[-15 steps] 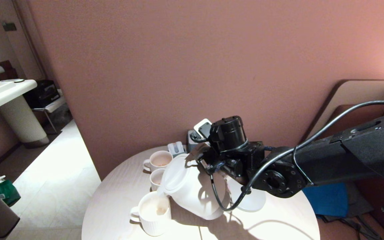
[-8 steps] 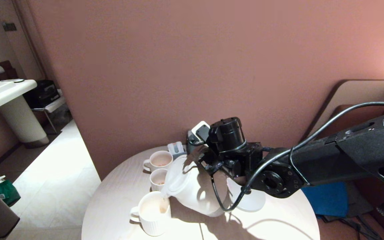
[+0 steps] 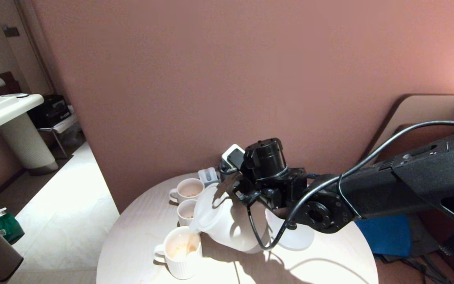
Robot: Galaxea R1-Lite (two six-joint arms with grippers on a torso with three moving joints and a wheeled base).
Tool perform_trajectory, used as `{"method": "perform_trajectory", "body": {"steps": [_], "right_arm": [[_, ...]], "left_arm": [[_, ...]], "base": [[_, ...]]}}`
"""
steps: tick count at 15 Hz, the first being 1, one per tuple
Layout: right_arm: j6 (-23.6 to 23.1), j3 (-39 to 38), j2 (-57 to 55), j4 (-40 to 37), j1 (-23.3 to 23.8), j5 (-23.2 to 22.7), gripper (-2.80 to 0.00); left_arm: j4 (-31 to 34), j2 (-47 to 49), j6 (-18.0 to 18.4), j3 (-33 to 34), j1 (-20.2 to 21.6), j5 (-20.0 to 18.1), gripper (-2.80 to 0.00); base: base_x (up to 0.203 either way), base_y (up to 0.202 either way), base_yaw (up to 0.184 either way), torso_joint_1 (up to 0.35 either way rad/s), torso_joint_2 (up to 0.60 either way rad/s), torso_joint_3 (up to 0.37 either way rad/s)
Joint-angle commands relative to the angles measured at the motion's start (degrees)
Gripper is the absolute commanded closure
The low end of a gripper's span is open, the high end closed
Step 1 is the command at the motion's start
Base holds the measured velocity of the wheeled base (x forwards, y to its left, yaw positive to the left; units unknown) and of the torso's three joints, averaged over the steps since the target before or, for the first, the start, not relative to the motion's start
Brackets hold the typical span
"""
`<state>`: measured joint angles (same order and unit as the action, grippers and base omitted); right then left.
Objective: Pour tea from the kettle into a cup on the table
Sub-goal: Pour water into another cup
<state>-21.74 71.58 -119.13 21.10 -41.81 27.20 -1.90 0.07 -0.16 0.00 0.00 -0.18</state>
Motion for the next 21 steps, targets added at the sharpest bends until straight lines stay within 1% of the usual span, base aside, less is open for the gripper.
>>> {"method": "perform_trajectory", "body": {"steps": [1,5,8,13,14,18,21], "right_arm": [[-0.7,0.9,-0.1,0.0,0.0,0.1,0.0],[-2.1,2.3,-0.1,-1.3,0.0,0.1,0.0],[-2.1,4.1,-0.1,-3.5,0.0,0.1,0.0],[-1.5,2.8,-0.1,-3.2,0.0,0.6,0.0],[0.0,2.2,-0.1,-3.2,0.0,0.5,0.0],[11.3,0.3,0.0,-3.2,0.0,0.4,0.0],[18.9,-2.7,0.4,-3.1,0.0,0.3,0.0]], "left_arm": [[0.0,0.0,0.0,0.0,0.0,0.0,0.0],[0.0,0.0,0.0,0.0,0.0,0.0,0.0],[0.0,0.0,0.0,0.0,0.0,0.0,0.0],[0.0,0.0,0.0,0.0,0.0,0.0,0.0],[0.0,0.0,0.0,0.0,0.0,0.0,0.0],[0.0,0.0,0.0,0.0,0.0,0.0,0.0],[0.0,0.0,0.0,0.0,0.0,0.0,0.0]], "base": [[0.0,0.0,0.0,0.0,0.0,0.0],[0.0,0.0,0.0,0.0,0.0,0.0],[0.0,0.0,0.0,0.0,0.0,0.0],[0.0,0.0,0.0,0.0,0.0,0.0],[0.0,0.0,0.0,0.0,0.0,0.0],[0.0,0.0,0.0,0.0,0.0,0.0],[0.0,0.0,0.0,0.0,0.0,0.0]]}}
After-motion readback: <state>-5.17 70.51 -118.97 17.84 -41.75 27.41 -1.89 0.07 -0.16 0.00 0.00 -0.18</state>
